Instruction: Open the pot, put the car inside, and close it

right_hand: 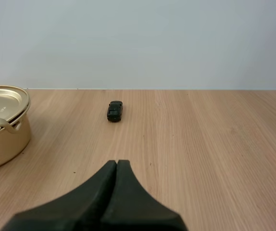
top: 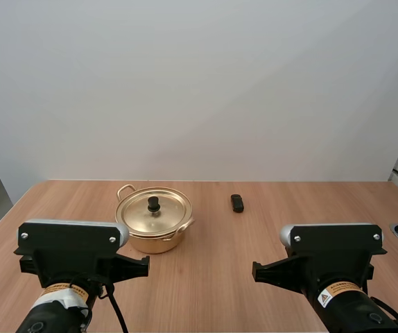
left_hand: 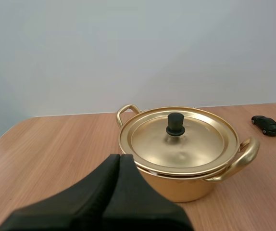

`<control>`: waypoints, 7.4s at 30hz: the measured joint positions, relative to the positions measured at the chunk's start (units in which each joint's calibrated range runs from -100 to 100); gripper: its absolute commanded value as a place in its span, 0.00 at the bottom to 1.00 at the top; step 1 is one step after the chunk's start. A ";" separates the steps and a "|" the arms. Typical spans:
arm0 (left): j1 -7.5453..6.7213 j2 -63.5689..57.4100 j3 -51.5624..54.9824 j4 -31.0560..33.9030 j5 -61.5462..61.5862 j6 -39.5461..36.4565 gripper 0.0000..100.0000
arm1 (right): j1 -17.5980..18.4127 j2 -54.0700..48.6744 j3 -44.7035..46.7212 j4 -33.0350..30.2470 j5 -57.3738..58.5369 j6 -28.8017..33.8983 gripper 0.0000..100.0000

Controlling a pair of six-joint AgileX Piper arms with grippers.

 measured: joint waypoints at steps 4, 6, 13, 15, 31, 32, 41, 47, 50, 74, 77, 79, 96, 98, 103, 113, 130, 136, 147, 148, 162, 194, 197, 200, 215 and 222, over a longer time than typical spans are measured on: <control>0.00 0.00 0.00 0.00 0.00 0.00 0.00 | 0.00 0.00 0.00 0.00 0.00 0.00 0.00; 0.00 0.00 0.00 0.00 0.00 0.00 0.00 | 0.00 0.00 0.00 0.00 0.00 0.00 0.00; 0.00 0.00 0.00 0.00 0.00 0.00 0.00 | 0.00 0.00 0.00 0.00 0.00 0.00 0.00; 0.00 0.00 0.00 0.00 0.00 0.00 0.00 | 0.00 0.00 0.00 0.00 0.00 0.00 0.00; 0.00 0.00 0.00 0.00 0.00 0.00 0.00 | 0.00 0.00 0.00 0.41 0.16 0.00 0.00; 0.00 0.00 0.00 0.00 -0.19 0.00 0.00 | 0.00 0.00 0.00 0.41 0.16 0.00 0.00; 0.60 0.00 -8.96 0.00 -18.28 7.02 0.00 | 0.00 0.00 -5.33 -9.78 0.46 -0.15 0.00; 1.73 0.34 -21.66 -1.79 -21.76 8.99 0.00 | 0.00 0.00 -16.93 -20.16 6.40 0.27 0.00; 1.73 2.53 -27.49 -2.98 -16.51 9.92 0.00 | 0.00 0.00 -22.88 -24.03 10.43 -0.67 0.00; 1.81 47.37 -56.13 -25.89 45.94 41.04 0.91 | -1.57 11.48 -36.99 6.52 47.59 -30.39 0.00; 1.81 53.01 -56.13 -25.89 49.27 40.16 0.90 | -1.57 11.48 -36.99 11.41 47.59 -30.39 0.00; 1.81 56.62 -56.13 -25.89 49.65 39.00 0.90 | -1.57 11.48 -36.99 13.60 47.59 -30.39 0.00; 1.81 87.62 -61.86 -28.86 46.19 37.12 0.90 | -2.94 11.26 -36.99 14.85 49.27 -30.39 0.00; 1.81 89.34 -62.01 -28.86 44.73 37.12 0.90 | -3.11 11.26 -36.99 14.85 49.27 -30.39 0.00; 1.81 91.51 -62.25 -28.86 41.04 37.90 0.76 | -3.53 11.26 -36.99 14.91 49.27 -30.39 0.00; 1.81 95.39 -62.25 -28.45 39.67 39.43 0.62 | -3.93 11.26 -36.99 14.91 49.85 -30.39 0.00; 1.81 88.38 -65.44 -33.61 40.78 42.55 0.00 | -4.01 12.68 -34.91 14.91 46.56 -30.39 0.00; 1.81 76.79 -70.07 -35.28 44.36 38.54 0.00 | -4.01 19.18 -32.15 15.26 31.21 -30.39 0.00; 3.31 55.77 -70.40 -36.25 35.10 34.58 0.00 | -4.01 39.84 -42.14 25.79 19.68 -37.30 0.21; 3.80 54.19 -70.40 -36.13 35.78 34.37 0.00 | -4.01 41.81 -43.89 26.57 19.68 -37.41 0.32; 9.05 36.38 -70.54 -35.74 39.01 32.17 0.00 | -3.84 69.07 -61.81 30.83 15.56 -37.41 0.84; 11.10 36.38 -70.54 -37.75 47.74 31.94 0.00 | -1.16 105.03 -72.39 34.33 14.62 -42.33 0.82; 11.16 36.38 -70.54 -37.86 48.08 31.94 0.00 | -1.16 107.11 -72.39 33.96 12.13 -42.84 0.82; 11.16 36.38 -70.54 -37.86 48.09 31.94 0.00 | -1.09 108.30 -72.39 33.96 10.38 -42.92 0.82; 11.70 36.38 -70.54 -38.75 50.12 31.94 0.00 | -0.69 114.35 -74.72 33.96 10.25 -44.10 0.49; 11.70 36.38 -70.54 -38.75 50.12 31.94 0.00 | -0.60 114.67 -74.84 33.67 10.25 -44.10 0.00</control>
